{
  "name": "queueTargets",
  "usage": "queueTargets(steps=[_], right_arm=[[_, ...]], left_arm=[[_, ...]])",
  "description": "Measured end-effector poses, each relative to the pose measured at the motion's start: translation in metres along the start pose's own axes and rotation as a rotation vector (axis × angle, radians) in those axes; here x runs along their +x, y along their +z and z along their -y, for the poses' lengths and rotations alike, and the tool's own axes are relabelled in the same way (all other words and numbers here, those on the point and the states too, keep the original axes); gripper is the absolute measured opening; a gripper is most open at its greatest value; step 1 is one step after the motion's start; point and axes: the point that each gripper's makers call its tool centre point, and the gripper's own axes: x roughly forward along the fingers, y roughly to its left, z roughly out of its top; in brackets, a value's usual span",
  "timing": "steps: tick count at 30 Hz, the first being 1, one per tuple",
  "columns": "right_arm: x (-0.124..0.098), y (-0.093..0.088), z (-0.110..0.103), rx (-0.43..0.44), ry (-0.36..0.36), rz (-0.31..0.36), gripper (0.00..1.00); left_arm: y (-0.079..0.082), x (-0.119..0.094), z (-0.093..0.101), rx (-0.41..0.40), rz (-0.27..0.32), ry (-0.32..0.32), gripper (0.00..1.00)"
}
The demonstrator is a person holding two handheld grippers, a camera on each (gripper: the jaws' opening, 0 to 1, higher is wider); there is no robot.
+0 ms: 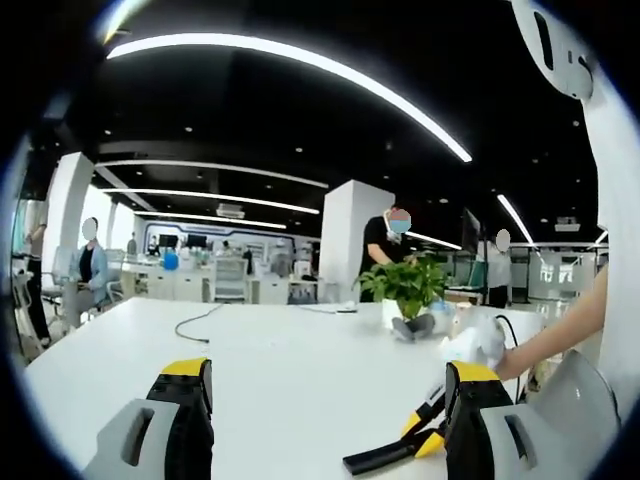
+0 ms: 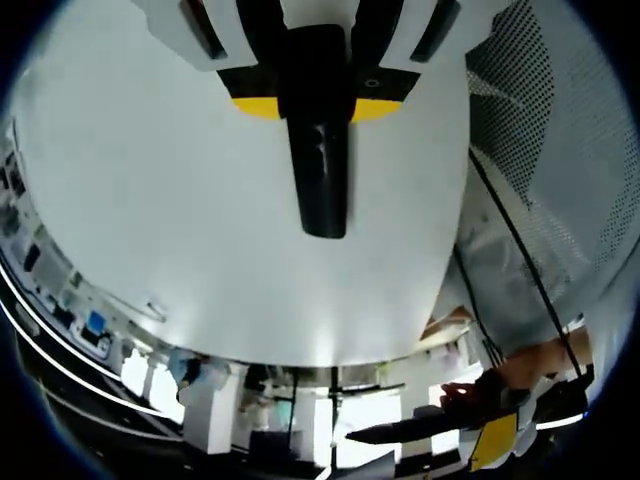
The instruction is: Press the specified remote control buttons in sequence, fully releasing each button before pressing the next.
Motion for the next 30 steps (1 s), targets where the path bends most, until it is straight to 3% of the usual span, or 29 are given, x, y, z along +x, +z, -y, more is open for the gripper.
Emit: queueTargets(steps=[13, 16, 20, 23, 30], right_arm=[[0.002, 0.003, 0.019, 0.009, -0.006, -0.006, 0.2], [0.005, 0.004, 0.024, 0.009, -0.008, -0.007, 0.2], [0.005, 0.005, 0.028, 0.004, -0.008, -0.009, 0.2], [0.005, 0.005, 0.03, -0.006, 0.002, -0.01, 0.2], [0.005, 0.005, 0.037, -0.015, 0.004, -0.016, 0.2]], left_arm=[[-0.007, 0.0, -0.001, -0.016, -0.036, -0.008, 0.99], [-0.002, 0.0, 0.001, 0.002, -0.01, -0.015, 0.99], [-0.006, 0.0, -0.001, -0.008, -0.029, -0.009, 0.99], [-0.001, 0.0, -0.001, -0.019, -0.002, -0.014, 0.99], [-0.003, 0.0, -0.001, -0.013, -0.009, -0.014, 0.99]])
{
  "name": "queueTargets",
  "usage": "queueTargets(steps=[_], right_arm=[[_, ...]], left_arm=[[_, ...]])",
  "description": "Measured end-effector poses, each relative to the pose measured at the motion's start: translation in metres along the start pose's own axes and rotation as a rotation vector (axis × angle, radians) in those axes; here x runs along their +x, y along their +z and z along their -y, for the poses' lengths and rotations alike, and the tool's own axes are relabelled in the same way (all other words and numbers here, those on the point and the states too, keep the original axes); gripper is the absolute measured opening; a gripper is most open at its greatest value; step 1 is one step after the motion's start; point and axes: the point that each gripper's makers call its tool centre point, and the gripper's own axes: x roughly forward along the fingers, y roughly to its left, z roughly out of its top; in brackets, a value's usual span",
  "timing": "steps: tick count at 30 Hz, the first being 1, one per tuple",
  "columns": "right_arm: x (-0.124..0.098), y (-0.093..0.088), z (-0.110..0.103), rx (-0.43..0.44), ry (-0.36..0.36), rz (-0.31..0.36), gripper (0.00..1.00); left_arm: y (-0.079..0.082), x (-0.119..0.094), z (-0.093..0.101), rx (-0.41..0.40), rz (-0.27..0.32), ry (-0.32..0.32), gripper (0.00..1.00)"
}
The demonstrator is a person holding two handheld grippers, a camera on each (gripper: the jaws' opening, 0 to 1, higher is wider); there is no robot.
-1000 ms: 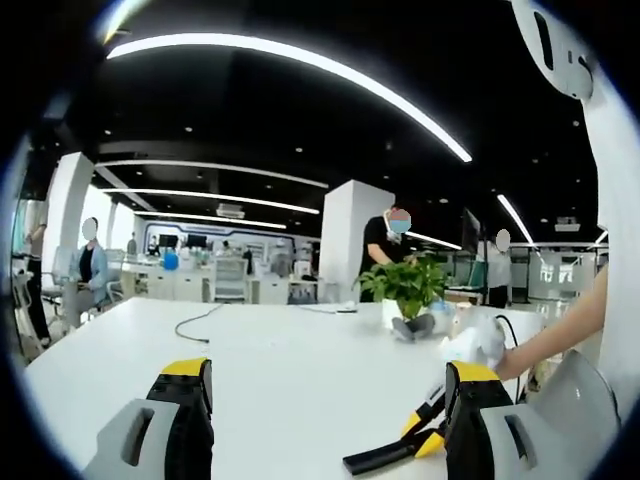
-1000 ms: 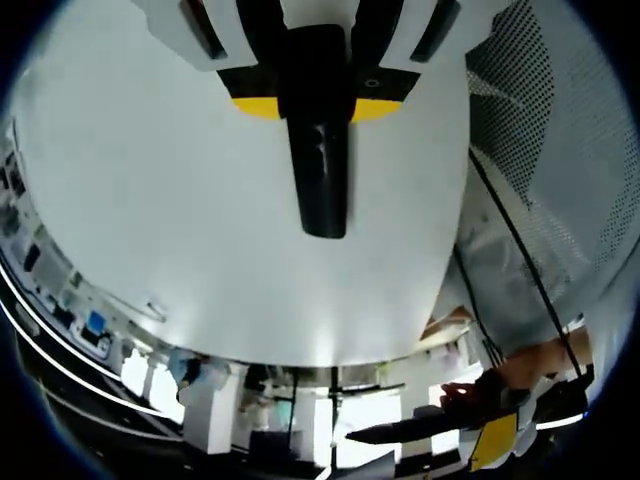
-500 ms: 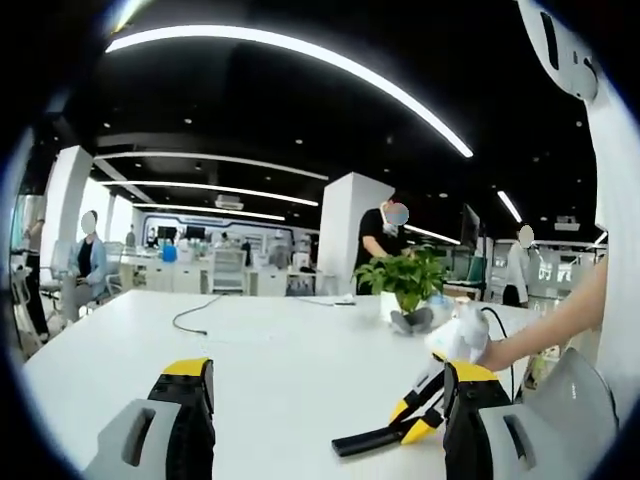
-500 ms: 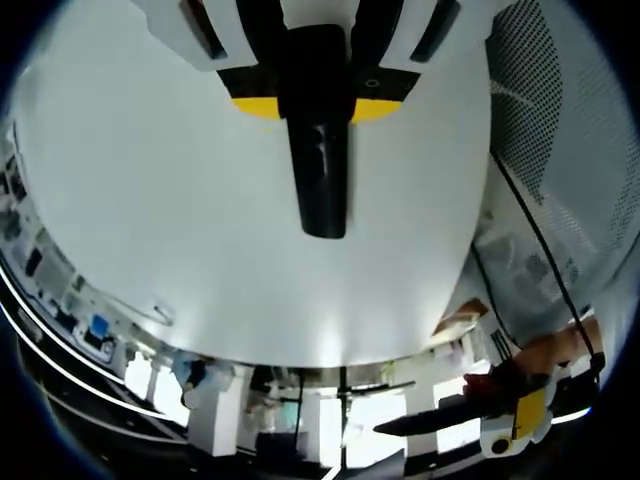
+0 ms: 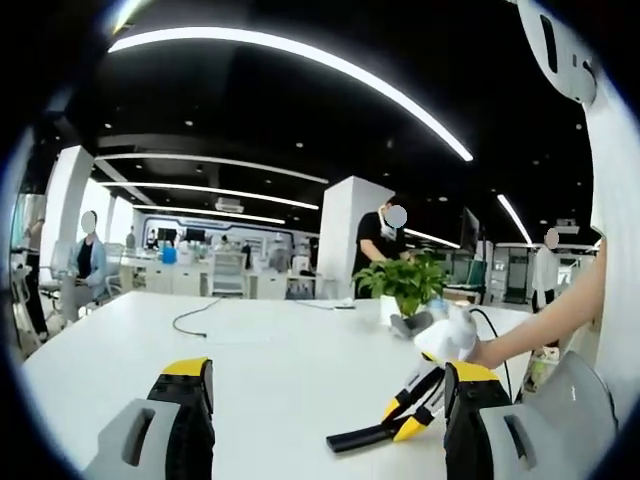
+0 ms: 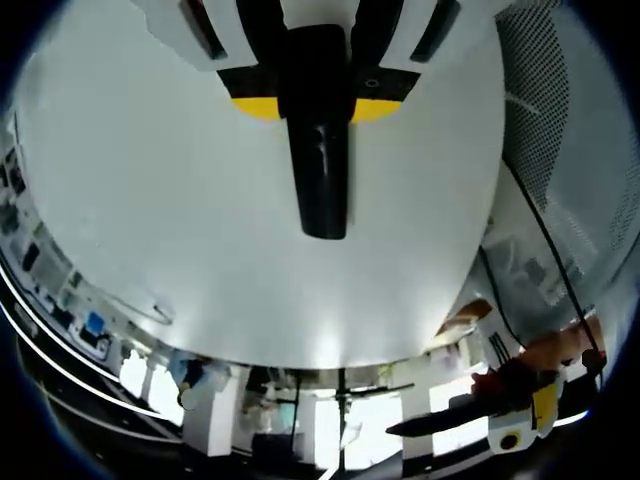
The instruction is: Press the specified remote control buttons in sequence, fully releasing each button before pressing the next.
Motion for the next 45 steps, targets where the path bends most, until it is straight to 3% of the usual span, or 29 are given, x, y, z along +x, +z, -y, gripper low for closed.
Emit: queueTargets(steps=[3, 7, 27, 30, 32, 33, 34, 37, 45], right_arm=[[0.0, 0.0, 0.004, 0.0, 0.0, -0.005, 0.2], [0.0, -0.001, 0.008, -0.001, 0.0, -0.01, 0.2], [0.001, -0.001, 0.031, 0.01, -0.004, -0.024, 0.2], [0.002, -0.001, 0.034, 0.015, -0.006, -0.026, 0.2], [0.002, 0.0, 0.037, 0.015, -0.006, -0.028, 0.2], [0.002, 0.0, 0.038, 0.014, -0.006, -0.029, 0.2], [0.003, 0.0, 0.04, 0.015, -0.006, -0.03, 0.2], [0.003, 0.001, 0.044, 0.017, -0.007, -0.03, 0.2], [0.002, 0.001, 0.052, 0.017, -0.008, -0.026, 0.2]], left_arm=[[0.003, 0.0, 0.003, -0.018, 0.019, -0.017, 0.99], [-0.003, 0.002, 0.004, -0.027, -0.009, -0.026, 1.0], [-0.006, 0.001, 0.01, 0.02, -0.041, -0.038, 0.94], [-0.015, 0.001, 0.009, 0.047, -0.095, -0.03, 0.92], [-0.012, 0.001, 0.011, 0.047, -0.077, -0.04, 0.91], [-0.001, 0.001, 0.018, 0.027, -0.018, -0.067, 0.92], [0.003, 0.001, 0.017, 0.029, 0.003, -0.068, 0.92], [-0.006, 0.0, 0.008, 0.026, -0.049, -0.033, 0.92], [-0.008, 0.001, 0.009, 0.023, -0.055, -0.039, 0.91]])
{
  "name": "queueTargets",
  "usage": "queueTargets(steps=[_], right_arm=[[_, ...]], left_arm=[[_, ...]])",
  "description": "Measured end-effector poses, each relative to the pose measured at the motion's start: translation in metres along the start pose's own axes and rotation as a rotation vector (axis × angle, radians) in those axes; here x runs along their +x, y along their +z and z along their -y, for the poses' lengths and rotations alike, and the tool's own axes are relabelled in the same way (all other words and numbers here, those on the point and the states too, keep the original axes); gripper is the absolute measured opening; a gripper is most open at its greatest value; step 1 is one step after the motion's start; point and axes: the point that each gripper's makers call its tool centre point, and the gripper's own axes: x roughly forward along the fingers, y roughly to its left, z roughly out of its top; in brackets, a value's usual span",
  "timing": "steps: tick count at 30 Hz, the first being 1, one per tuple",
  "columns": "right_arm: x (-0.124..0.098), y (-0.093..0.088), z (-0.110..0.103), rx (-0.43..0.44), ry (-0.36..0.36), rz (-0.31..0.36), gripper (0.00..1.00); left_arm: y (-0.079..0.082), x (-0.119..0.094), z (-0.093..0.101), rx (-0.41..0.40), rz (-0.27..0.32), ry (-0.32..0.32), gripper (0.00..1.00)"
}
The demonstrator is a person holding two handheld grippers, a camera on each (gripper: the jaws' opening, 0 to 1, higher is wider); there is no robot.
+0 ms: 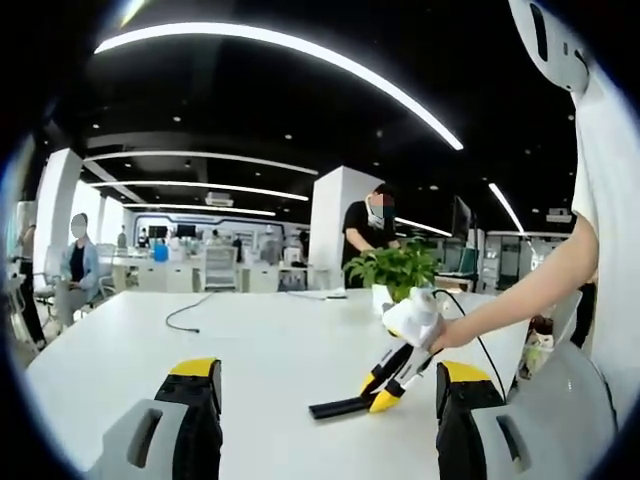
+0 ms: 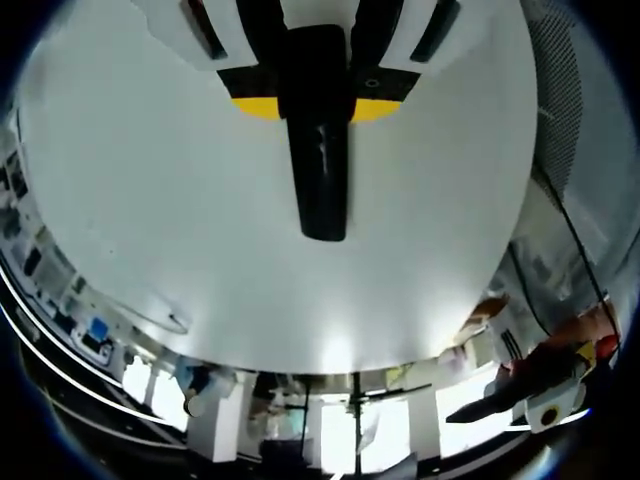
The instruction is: Press the specified remote control buttons in sequence, fully releasing each button before pressing the next.
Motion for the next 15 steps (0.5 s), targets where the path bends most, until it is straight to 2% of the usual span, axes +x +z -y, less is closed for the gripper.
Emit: queueTargets(steps=[15], right_arm=[[0.003, 0.001, 0.014, -0.003, 0.002, -0.021, 0.2]], left_arm=[[0.001, -0.001, 0.0, -0.001, 0.005, 0.003, 0.91]])
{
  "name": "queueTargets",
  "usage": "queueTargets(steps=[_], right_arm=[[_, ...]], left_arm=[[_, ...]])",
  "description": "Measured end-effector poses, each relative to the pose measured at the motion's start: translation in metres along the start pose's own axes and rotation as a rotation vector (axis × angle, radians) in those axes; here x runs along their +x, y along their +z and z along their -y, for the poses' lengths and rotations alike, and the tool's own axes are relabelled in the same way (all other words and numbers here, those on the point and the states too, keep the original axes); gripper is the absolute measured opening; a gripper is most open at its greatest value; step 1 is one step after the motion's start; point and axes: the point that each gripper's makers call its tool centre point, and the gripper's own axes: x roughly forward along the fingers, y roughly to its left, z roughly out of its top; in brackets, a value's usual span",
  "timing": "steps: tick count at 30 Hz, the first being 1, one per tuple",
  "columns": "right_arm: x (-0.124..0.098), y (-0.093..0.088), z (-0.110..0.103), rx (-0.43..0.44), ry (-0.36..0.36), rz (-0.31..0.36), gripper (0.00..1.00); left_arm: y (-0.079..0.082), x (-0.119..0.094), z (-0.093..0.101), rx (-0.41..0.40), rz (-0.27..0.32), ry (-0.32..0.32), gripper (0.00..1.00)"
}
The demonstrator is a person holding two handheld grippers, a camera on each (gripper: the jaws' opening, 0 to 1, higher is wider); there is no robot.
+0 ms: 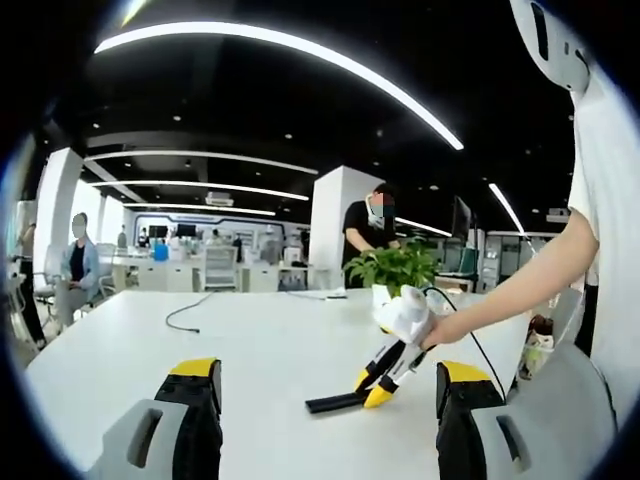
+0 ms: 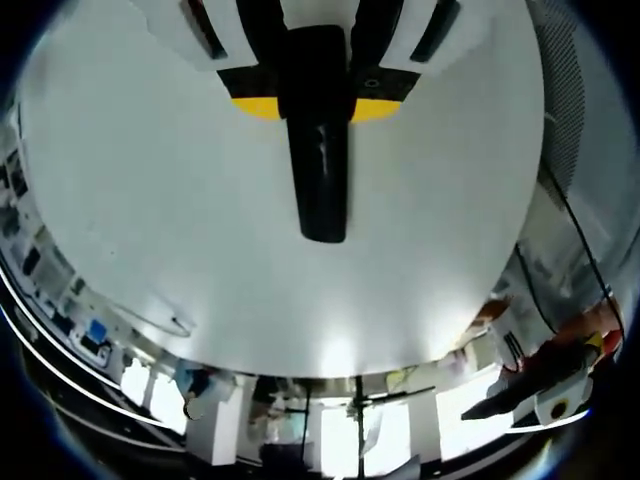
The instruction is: Press the specified remote control buttons in sequence, fully releasing each button before pressing the next.
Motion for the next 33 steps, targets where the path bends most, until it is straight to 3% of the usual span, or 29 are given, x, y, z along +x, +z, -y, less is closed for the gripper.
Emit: queueTargets(steps=[12, 33], right_arm=[[0.001, 0.004, 0.015, 0.047, -0.004, 0.002, 0.2], [0.004, 0.006, 0.035, 0.019, 0.006, -0.031, 0.2]], left_arm=[[-0.001, 0.001, 0.002, -0.004, -0.007, -0.01, 0.91], [-0.005, 0.001, 0.0, -0.003, -0.025, -0.003, 0.9]])
